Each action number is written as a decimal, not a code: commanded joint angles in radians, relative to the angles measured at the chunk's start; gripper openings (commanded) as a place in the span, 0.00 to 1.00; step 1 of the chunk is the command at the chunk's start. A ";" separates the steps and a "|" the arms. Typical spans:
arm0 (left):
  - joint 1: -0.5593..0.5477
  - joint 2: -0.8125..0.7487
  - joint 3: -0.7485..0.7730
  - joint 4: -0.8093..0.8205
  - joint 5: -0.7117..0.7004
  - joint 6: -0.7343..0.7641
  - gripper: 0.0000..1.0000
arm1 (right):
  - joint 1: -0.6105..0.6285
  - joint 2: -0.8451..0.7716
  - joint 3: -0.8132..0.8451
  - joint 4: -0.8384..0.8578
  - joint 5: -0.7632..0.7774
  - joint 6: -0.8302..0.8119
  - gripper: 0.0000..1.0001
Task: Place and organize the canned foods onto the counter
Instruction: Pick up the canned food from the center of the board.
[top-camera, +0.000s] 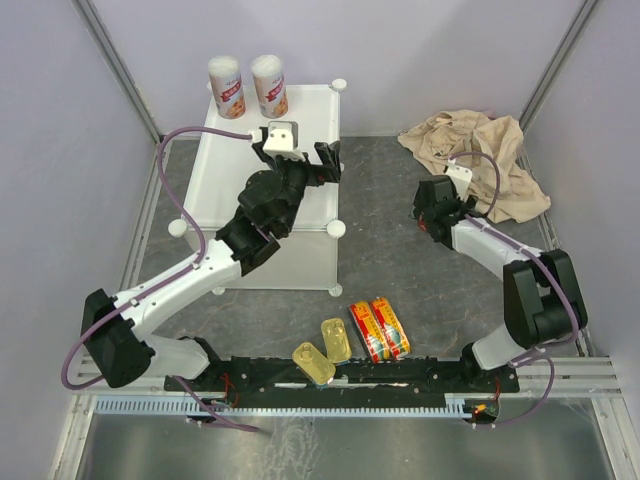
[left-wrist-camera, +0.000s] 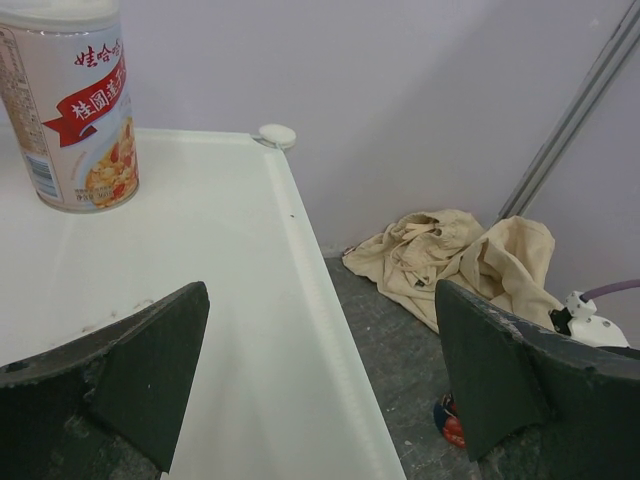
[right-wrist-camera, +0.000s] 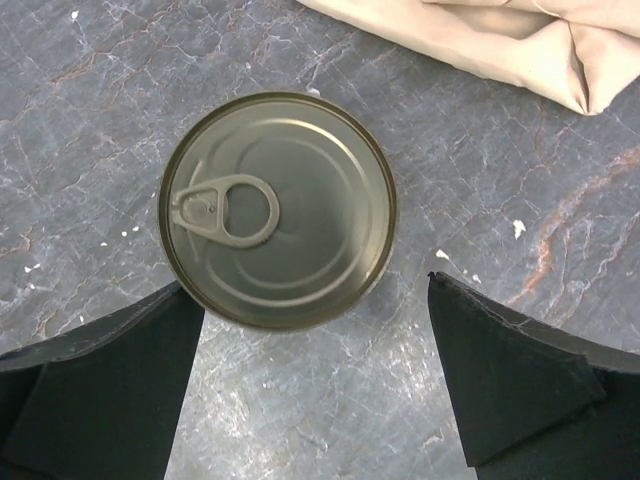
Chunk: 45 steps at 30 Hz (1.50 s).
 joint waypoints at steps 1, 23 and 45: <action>-0.005 0.011 0.006 0.077 -0.012 -0.037 1.00 | -0.010 0.044 0.065 0.066 0.003 -0.036 1.00; -0.005 0.008 -0.005 0.080 -0.022 -0.038 0.99 | -0.030 0.092 0.030 0.217 -0.037 -0.133 0.46; -0.005 -0.096 -0.044 0.029 -0.098 -0.024 0.99 | -0.024 -0.147 -0.047 0.202 -0.246 -0.158 0.22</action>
